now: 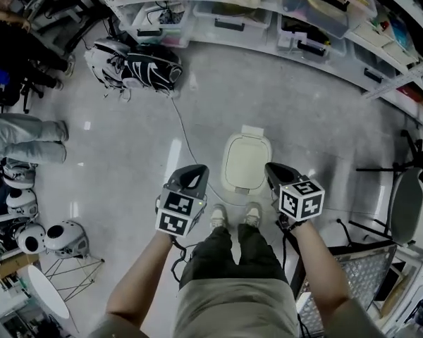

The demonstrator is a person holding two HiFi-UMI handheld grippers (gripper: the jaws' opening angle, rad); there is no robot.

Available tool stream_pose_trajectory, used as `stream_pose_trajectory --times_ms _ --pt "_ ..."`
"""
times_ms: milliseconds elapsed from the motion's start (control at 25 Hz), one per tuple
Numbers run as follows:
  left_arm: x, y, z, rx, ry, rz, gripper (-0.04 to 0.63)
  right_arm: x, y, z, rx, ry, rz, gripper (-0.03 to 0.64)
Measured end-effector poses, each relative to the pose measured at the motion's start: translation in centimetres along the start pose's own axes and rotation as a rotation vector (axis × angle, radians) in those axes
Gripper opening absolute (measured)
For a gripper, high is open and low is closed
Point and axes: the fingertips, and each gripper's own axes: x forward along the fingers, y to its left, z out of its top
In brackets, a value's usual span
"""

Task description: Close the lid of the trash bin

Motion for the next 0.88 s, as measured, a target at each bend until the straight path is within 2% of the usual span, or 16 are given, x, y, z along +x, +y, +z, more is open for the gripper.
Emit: stream_pose_trajectory --times_ms 80,320,600,880 --pt "-2.4 -0.4 2.9 0.009 -0.033 0.009 0.002 -3.3 2.3 2.9 -0.026 -0.064 0.014 0.003" --pt "-9.5 -1.7 11.9 0.077 -0.202 0.047 0.002 -12.7 8.3 11.8 -0.094 -0.269 0.077 0.003" --pt "-18.6 -5.2 19.0 0.158 -0.390 0.061 0.002 -22.6 14.9 18.1 -0.237 -0.463 0.096 0.003" --pt "-25.9 -8.3 23.4 0.233 -0.528 0.086 0.002 -31.0 20.9 22.0 -0.364 -0.628 0.116 0.003"
